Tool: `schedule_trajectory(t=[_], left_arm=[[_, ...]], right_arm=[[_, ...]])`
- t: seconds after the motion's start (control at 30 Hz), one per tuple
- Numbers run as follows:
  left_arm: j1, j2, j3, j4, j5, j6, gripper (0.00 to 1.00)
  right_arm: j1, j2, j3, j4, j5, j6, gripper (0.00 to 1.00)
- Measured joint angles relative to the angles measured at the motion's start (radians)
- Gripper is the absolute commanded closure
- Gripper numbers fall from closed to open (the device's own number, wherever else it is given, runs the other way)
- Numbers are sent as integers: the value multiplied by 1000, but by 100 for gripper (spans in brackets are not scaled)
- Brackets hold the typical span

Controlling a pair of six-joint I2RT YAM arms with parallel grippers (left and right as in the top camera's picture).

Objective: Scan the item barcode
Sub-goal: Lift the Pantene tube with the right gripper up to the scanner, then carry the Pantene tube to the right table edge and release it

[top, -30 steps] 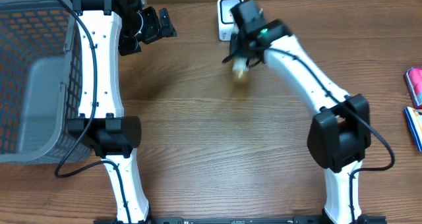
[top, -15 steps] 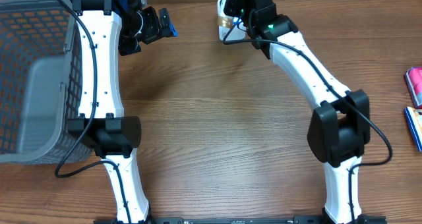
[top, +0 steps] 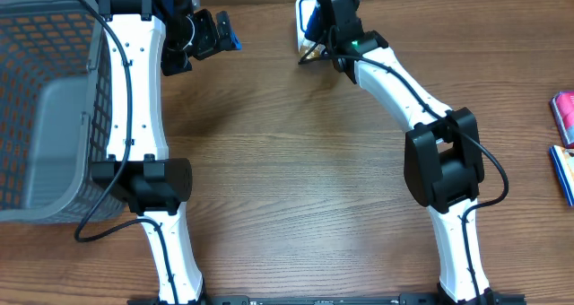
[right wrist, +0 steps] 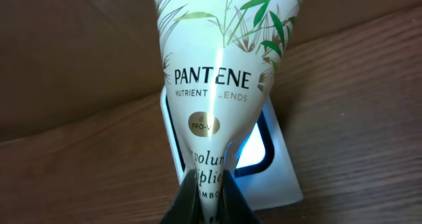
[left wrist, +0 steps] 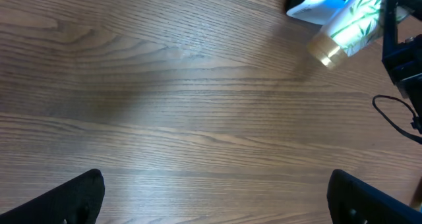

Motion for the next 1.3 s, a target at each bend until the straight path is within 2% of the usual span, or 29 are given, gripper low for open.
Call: schedule_trajectory(t=[0.23, 0.47, 0.57, 0.63, 0.83, 0.97, 1.1, 1.3], left_arm=[[0, 0, 0, 0, 0, 0, 0], [0, 0, 0, 0, 0, 0, 0], [0, 0, 0, 0, 0, 0, 0], [0, 0, 0, 0, 0, 0, 0], [0, 0, 0, 0, 0, 0, 1], [0, 0, 0, 0, 0, 0, 0], [0, 0, 0, 0, 0, 0, 0], [0, 0, 0, 0, 0, 0, 0]], right_arm=[[0, -18, 62, -174, 4, 4, 96], [-59, -197, 64, -467, -10, 84, 96], [-201, -300, 84, -607, -23, 130, 96], [-369, -357, 91, -726, -11, 157, 96], [-790, -366, 87, -928, 16, 183, 96], [-1015, -367, 39, -923, 19, 187, 96], [-1163, -364, -33, -864, 15, 184, 96], [-1252, -307, -87, -815, 18, 182, 96]])
